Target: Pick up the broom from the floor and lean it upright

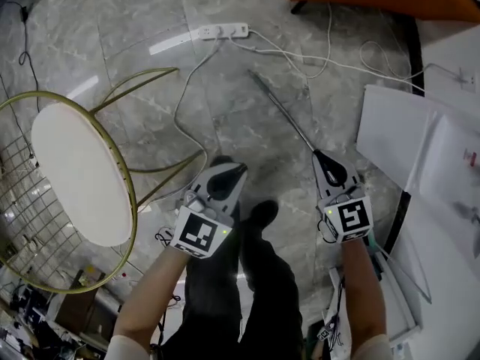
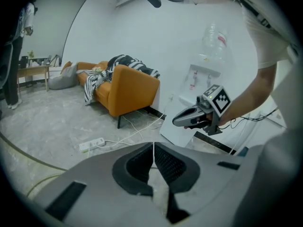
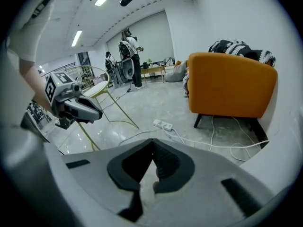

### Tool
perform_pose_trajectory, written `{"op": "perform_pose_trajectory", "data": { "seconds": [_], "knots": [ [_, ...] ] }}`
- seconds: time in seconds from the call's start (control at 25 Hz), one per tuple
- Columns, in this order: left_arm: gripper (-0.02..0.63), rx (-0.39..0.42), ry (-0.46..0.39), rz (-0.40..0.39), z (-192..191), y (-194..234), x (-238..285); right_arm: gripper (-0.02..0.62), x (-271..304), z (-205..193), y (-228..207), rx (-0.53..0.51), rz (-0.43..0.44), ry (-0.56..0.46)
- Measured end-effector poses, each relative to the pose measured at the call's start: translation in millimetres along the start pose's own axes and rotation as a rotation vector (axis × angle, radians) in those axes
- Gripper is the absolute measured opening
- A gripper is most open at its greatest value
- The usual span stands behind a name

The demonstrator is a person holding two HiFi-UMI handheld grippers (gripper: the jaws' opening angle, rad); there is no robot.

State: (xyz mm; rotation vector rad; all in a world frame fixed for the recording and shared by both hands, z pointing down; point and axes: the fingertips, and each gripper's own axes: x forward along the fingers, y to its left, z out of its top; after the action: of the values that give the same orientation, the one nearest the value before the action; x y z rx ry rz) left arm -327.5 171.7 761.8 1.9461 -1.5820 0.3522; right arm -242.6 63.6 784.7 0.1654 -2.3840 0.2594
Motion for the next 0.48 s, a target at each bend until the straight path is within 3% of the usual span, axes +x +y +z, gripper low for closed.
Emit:
{"op": "perform_pose_trajectory", "data": {
  "seconds": [0.24,0.48],
  "knots": [
    [0.012,0.004,0.003,-0.018,-61,14,41,0.002,55,-64,-17,0.006,-0.020,0.028],
    [0.012,0.015,0.018,-0.052,-96,25,72,0.026,105,-125,-28,-0.006,-0.022,0.073]
  ]
}}
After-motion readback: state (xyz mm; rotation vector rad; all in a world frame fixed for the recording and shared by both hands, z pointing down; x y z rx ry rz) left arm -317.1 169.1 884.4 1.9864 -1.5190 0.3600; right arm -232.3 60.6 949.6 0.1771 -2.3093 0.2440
